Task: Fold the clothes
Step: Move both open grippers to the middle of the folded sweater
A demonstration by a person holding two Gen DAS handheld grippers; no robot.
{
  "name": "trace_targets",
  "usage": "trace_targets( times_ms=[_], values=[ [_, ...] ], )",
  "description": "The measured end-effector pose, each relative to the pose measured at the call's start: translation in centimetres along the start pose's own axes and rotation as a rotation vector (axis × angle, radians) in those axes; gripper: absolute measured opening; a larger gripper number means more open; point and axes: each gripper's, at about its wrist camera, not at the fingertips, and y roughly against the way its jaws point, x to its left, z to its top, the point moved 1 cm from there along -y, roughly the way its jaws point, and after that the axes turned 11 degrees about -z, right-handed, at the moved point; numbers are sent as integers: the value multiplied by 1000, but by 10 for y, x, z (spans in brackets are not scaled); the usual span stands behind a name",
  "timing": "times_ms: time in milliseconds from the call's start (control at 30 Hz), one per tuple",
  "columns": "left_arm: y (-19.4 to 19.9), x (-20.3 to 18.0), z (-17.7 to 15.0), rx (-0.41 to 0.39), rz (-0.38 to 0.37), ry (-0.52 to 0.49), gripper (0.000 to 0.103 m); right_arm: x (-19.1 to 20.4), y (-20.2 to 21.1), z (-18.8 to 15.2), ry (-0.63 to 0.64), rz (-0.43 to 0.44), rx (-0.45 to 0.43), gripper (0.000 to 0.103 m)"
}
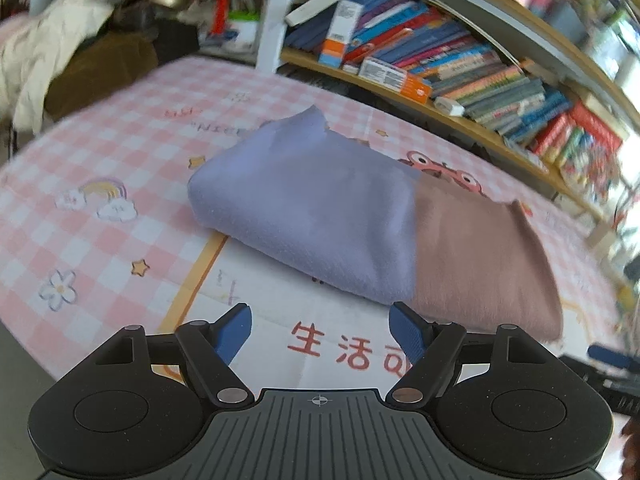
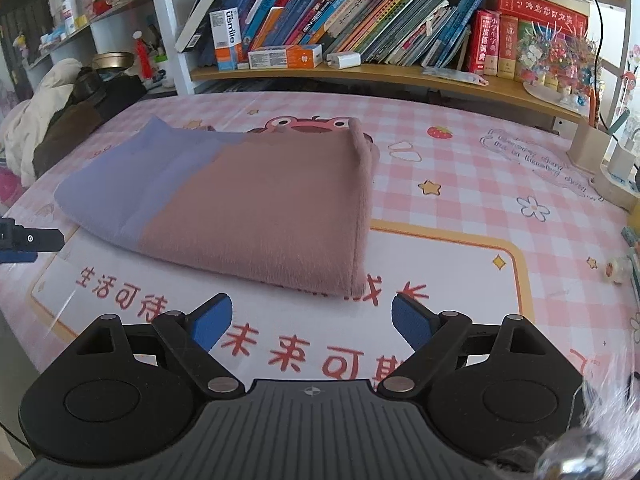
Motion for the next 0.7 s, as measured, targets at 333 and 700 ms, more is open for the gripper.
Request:
trace_targets(
  times_ms=[333,700],
  values=[
    [-24,55,21,-42,-93,356,78,5,-1,12,-28,-67,-6,86],
    [-52,96,29,-48,-224,642,77,8,-2,19,-64,-115,2,86]
  ],
)
